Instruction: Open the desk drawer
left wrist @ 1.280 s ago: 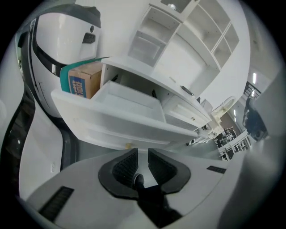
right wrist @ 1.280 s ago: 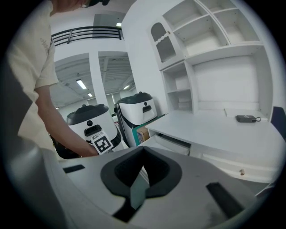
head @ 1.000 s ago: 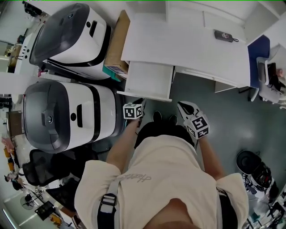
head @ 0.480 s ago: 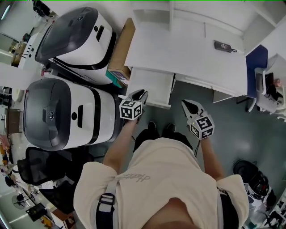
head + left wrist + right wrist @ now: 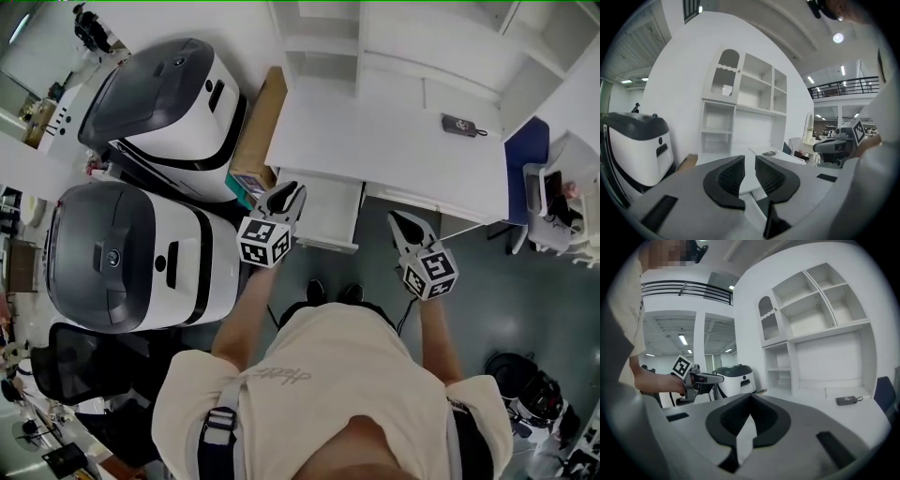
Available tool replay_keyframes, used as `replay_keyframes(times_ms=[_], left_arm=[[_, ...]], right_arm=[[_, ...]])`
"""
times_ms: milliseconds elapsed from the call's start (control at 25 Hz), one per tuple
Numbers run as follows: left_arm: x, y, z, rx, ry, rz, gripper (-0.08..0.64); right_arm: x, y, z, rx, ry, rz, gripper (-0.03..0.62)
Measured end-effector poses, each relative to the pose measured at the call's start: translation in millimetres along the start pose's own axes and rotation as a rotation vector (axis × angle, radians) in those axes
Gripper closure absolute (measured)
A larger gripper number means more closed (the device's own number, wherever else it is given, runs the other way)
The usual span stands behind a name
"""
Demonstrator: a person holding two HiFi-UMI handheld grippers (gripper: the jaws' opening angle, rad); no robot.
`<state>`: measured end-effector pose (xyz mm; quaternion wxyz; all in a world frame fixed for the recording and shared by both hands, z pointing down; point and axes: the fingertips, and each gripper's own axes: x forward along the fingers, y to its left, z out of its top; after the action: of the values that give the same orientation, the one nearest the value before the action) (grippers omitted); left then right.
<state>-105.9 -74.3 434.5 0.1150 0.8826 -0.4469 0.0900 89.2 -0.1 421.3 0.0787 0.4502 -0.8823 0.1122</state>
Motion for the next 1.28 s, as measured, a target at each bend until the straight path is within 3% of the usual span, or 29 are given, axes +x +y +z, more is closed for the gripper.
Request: replay_keyframes(times_ms=[200,400,840,1280], left_arm=[[-9,-6,54,0.069,-0.110,-0.008,0.499],[-9,-15,86,0.110,-0.156,-0.032,0.547],[-23,-11,127,0.183,-0.219,-0.007,0.555],[-33,-3,147,0.218,-0.242,0.028,0.556]], right_arm=[[-1,5,30,-0.028,-0.052,0.004,0.594],[-2,2,58,-0.059,-0.085,0.002,0.594],[-2,14,122,-0.139,-0.192,0.013,0.594],[-6,15,157,-0.135,-0.268,-0.033,0.594]])
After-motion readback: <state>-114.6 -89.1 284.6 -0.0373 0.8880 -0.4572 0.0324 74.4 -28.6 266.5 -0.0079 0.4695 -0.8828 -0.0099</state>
